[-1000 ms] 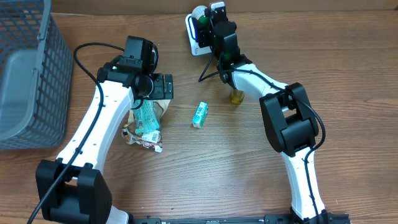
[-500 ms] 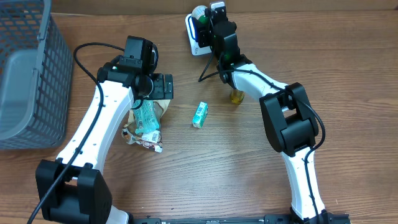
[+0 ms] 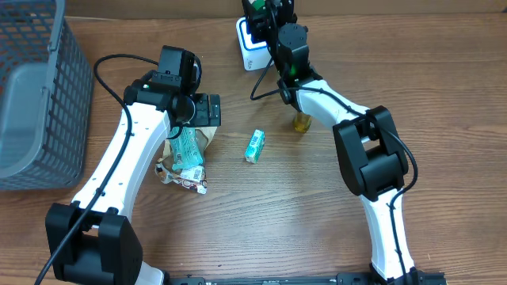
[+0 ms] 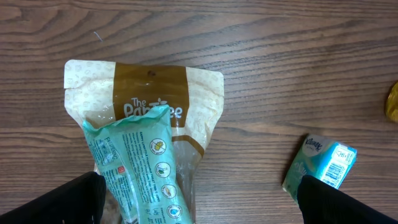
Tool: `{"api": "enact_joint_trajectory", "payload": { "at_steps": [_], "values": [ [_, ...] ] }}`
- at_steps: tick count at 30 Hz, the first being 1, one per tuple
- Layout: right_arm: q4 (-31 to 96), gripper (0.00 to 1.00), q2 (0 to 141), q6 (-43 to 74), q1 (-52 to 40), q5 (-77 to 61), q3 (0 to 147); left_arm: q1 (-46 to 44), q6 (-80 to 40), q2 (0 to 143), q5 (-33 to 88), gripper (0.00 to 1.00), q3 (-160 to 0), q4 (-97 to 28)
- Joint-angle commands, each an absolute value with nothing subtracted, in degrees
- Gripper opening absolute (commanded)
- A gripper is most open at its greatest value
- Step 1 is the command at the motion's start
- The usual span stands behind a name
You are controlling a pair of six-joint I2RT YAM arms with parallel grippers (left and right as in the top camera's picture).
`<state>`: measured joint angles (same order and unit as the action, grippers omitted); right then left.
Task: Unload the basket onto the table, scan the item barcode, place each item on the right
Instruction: 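Hold the jar's label in front of the white scanner, then carry the jar right and set it down on the table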
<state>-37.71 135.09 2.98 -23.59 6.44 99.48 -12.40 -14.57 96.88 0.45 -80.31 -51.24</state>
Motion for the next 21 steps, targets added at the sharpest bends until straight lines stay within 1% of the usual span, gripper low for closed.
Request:
{"api": "enact_joint_trajectory", "payload": {
  "at_steps": [1,5,9,11,13,14,17,19,20,21],
  "values": [
    [-36.9,0.03,124.3,3.2,-22.6,7.0,101.3,-12.8,-13.7,97.0,0.7,1.00,-81.5,-51.1],
    [-29.7,0.03,119.0,3.2,-20.6,7.0,101.3,-12.8,-13.7,97.0,0.6,1.00,-81.5,-51.1],
    [-18.1,0.03,113.9,3.2,-17.9,7.0,101.3,-12.8,-13.7,97.0,0.7,1.00,-81.5,-51.1],
    [-10.7,0.03,111.4,4.9,-16.1,7.1,101.3,-12.8,-13.7,97.0,0.7,1.00,-81.5,-51.2],
    [-2.5,0.03,109.2,9.3,-13.9,7.0,101.3,-12.8,-13.7,97.0,0.7,0.99,-81.5,-51.1],
    [4.1,0.03,107.9,12.8,-12.1,7.0,101.3,-12.8,-13.7,97.0,0.7,1.00,-81.5,-51.1],
    [16.1,0.04,106.3,17.1,-8.9,7.0,101.3,-12.8,-13.7,97.0,0.7,1.00,-81.5,-51.2],
    [23.8,0.04,106.0,18.7,-6.9,7.0,101.3,-12.8,-13.7,97.0,0.7,1.00,-81.5,-51.2],
    [31.2,0.04,106.0,19.6,-4.9,7.0,101.3,-12.8,-13.7,97.0,0.7,1.00,-81.5,-51.2],
    [35.2,0.04,106.0,19.8,-4.0,7.0,101.3,-12.8,-13.7,97.0,0.7,0.99,-81.5,-51.1]
  ]
}}
